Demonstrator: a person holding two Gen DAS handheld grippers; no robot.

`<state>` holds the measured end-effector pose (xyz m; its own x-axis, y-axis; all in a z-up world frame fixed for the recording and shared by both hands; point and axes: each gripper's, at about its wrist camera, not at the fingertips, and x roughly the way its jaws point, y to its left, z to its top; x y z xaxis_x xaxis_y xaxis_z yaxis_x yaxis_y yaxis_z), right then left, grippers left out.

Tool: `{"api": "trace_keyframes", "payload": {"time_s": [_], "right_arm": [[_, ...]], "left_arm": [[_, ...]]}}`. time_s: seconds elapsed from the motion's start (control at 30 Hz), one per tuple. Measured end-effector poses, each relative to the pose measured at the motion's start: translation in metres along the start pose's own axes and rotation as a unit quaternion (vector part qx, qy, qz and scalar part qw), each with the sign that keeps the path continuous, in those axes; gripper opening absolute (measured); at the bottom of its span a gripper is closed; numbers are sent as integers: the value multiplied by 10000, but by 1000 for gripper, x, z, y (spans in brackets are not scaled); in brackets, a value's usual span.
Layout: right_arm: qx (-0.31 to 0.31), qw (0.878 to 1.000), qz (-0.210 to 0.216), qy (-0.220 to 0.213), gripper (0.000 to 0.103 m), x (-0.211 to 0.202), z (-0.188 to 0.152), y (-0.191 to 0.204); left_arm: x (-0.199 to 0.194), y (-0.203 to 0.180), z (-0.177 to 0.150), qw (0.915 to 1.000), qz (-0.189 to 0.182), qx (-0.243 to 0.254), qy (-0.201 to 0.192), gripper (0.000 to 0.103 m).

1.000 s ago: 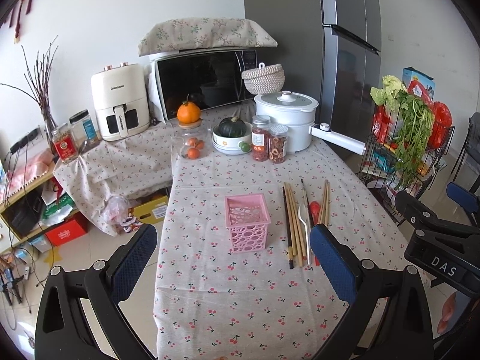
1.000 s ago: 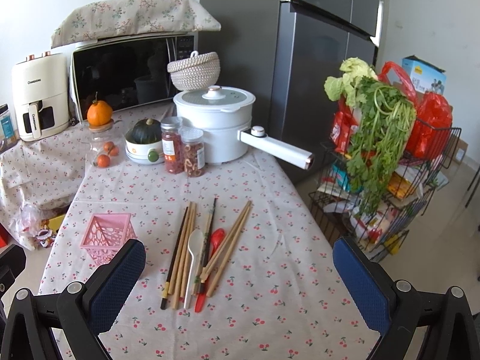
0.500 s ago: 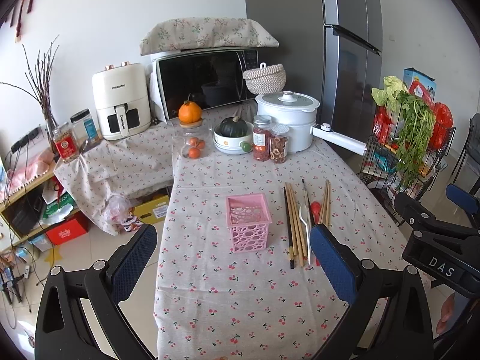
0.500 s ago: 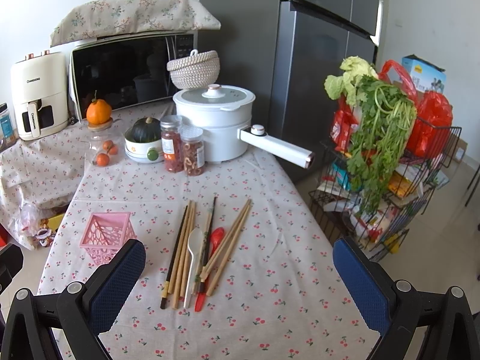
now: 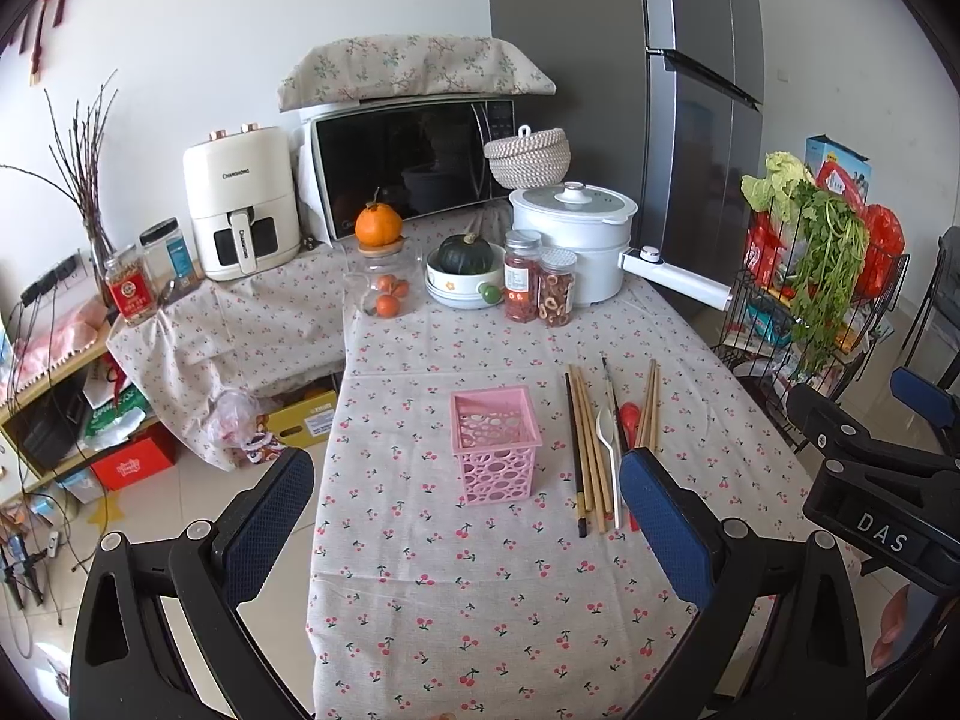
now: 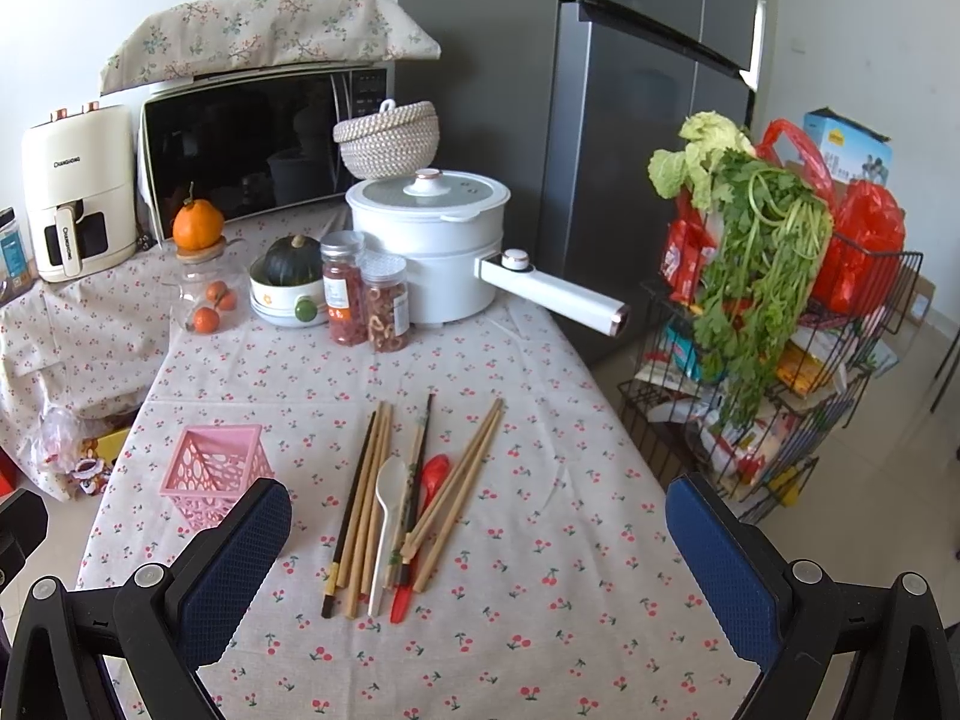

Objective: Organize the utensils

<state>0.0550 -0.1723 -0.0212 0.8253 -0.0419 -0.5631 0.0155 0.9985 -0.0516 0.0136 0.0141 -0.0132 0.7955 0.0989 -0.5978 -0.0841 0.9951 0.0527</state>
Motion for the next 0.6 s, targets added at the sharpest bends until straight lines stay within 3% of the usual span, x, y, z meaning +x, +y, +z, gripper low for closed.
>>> {"api": "trace_keyframes", "payload": {"time_s": [0.6], "right_arm": [[4, 10000, 8, 8, 103, 1, -1, 1]], "left_arm": [[0, -1, -1, 10000, 9, -2, 1, 103]]}}
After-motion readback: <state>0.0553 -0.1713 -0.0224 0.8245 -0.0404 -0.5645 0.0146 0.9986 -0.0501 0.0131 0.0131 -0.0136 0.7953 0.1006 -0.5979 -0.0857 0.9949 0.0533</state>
